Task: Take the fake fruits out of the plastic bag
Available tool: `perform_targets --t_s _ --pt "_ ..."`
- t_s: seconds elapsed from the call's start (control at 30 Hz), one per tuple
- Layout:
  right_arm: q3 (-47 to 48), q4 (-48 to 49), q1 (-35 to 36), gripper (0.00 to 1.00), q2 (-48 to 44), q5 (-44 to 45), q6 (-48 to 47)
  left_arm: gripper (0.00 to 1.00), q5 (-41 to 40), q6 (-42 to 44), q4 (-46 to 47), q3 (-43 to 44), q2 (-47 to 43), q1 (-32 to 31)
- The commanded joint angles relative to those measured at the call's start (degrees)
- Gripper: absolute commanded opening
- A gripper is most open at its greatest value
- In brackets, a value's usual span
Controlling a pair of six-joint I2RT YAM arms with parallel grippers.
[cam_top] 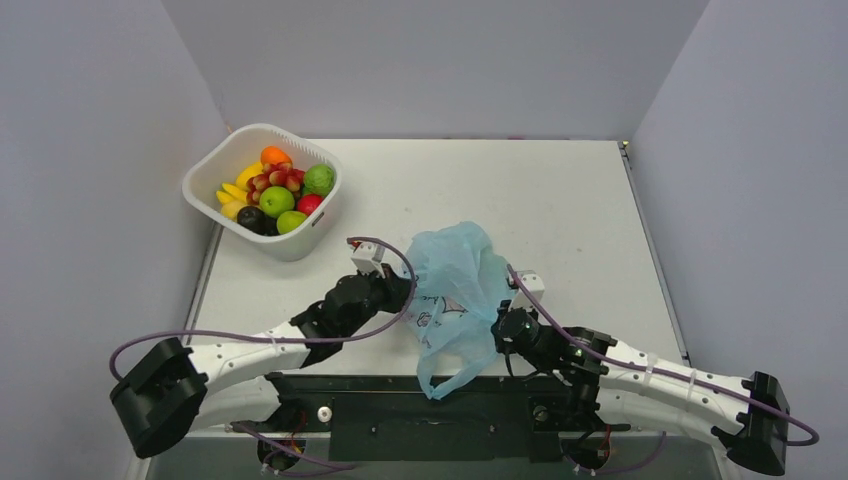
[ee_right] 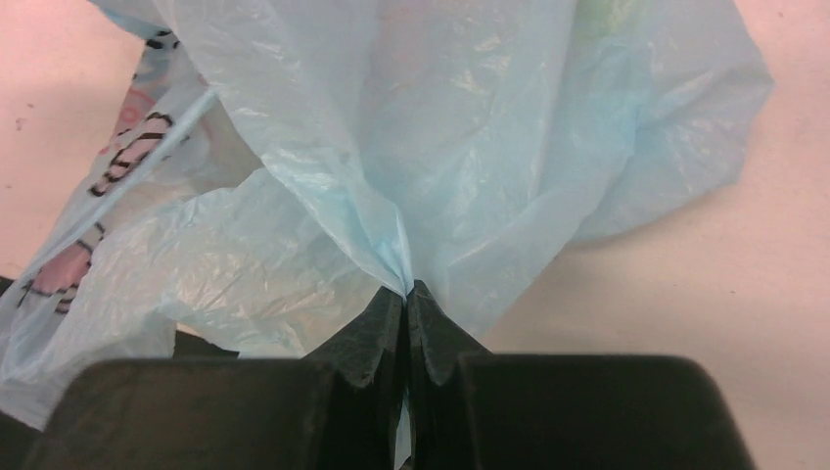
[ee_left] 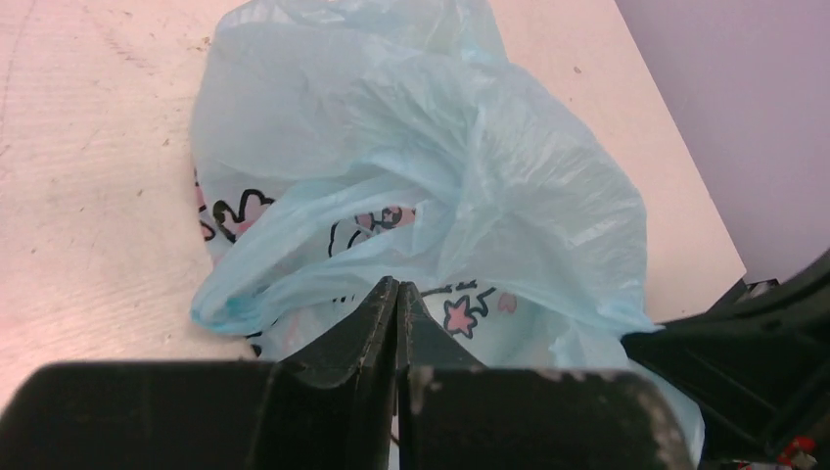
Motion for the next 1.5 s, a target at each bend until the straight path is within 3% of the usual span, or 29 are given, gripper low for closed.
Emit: perform_targets --t_s 0.0,0.03,0.07,0.17,0.23,0.33,0.53,0.67,0.87,1.07,1.1,1.17,1.2,1.37,1.47 --pt "5.2 -7.6 0.5 0.00 4.0 5.7 2.7 0.00 3.1 -2.2 -7.6 -3.3 -10.2 0.7" --pt "6.9 -8.3 0.6 0.03 4.9 6.9 2.3 0.02 4.1 -3.6 -8.0 -3.6 -12.7 0.7" --pt "7.8 -9.5 0.8 0.13 6.2 7.6 2.0 0.06 6.0 -4.2 -8.8 -4.1 -13.9 0.7" --pt "11.3 -11.9 1.1 0.38 8.2 10.6 0.8 0.39 9.0 -5.8 -12.2 -4.3 -18.7 0.8" --pt "12.3 -12.5 1.2 0.49 8.3 10.2 0.4 0.54 10.6 -4.5 -15.8 -3.3 -20.3 1.0" --pt "12.6 -12.3 1.6 0.56 5.9 8.4 0.8 0.71 11.1 -2.1 -20.7 -0.3 -20.1 1.8" --pt "12.0 -13.2 1.9 0.61 1.5 5.3 3.2 0.77 21.1 7.7 -18.4 8.0 -8.5 7.5" --pt "10.8 -14.9 2.4 0.64 -1.5 3.0 6.0 0.73 26.2 15.0 -22.7 18.4 6.3 7.7" --pt "6.6 -15.6 3.4 0.65 -4.4 -1.5 8.6 0.65 27.4 18.4 -25.9 27.3 18.6 8.1" --pt "3.2 -11.3 3.4 0.65 -3.7 -0.7 9.6 0.37 34.8 16.8 -31.3 32.1 20.5 8.4" --pt "3.0 -9.7 3.4 0.64 -3.0 0.4 9.3 0.25 35.1 16.4 -31.6 31.9 19.9 9.0" --pt "3.7 -7.3 3.2 0.52 0.0 2.7 7.8 0.05 35.6 15.4 -33.4 31.4 17.0 10.5" --pt "4.1 -5.9 3.2 0.39 2.3 3.5 6.8 0.01 35.4 15.3 -35.3 31.4 14.4 11.2" --pt "11.1 -5.2 3.2 0.01 10.3 9.0 -3.8 0.00 36.0 15.7 -43.5 32.5 0.6 18.3" --pt "16.7 -6.5 3.7 0.00 12.7 9.9 -10.9 0.00 40.1 16.4 -51.1 37.3 -4.3 22.3"
